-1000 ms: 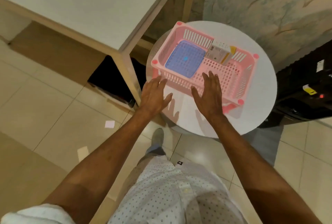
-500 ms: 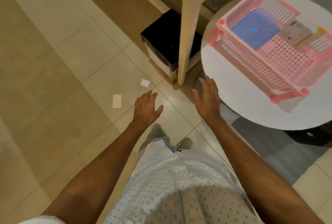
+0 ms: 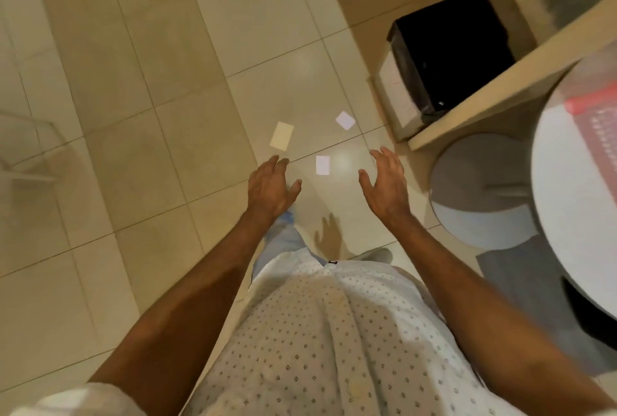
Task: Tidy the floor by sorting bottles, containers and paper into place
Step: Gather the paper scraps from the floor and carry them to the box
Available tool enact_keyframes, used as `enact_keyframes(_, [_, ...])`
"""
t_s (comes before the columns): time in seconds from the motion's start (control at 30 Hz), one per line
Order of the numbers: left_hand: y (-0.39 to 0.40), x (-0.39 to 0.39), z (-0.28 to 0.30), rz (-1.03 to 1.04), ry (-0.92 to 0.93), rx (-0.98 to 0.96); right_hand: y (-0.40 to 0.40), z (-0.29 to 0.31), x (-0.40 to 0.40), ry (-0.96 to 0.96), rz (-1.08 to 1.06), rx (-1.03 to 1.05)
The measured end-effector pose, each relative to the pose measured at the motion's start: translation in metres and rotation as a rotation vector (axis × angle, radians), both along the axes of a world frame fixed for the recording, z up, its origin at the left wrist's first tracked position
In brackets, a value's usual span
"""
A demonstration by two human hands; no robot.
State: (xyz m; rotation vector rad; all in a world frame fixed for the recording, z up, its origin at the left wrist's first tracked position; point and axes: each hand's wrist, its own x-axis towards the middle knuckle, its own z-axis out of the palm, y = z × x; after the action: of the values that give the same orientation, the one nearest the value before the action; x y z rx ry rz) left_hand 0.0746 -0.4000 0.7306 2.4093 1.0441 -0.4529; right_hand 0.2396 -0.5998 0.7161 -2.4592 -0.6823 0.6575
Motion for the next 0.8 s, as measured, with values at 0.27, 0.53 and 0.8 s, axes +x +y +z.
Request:
enact_keyframes(0.27, [0.152,-0.032,-0.044,0.036,0.069,-0.057,0.125,-0.036,-0.030,0.187,-0.099,-0.113])
enact_keyframes(0.53, [0.220,-0.004,-0.118,-0.104,0.190,-0.114,0.168,-0.094,-0.018,0.249,-0.209,-0.232])
enact_keyframes(0.8, [0.223,0.059,-0.257,0.100,0.214,-0.239,0.186,-0.223,0.001,0.336,-0.265,-0.272])
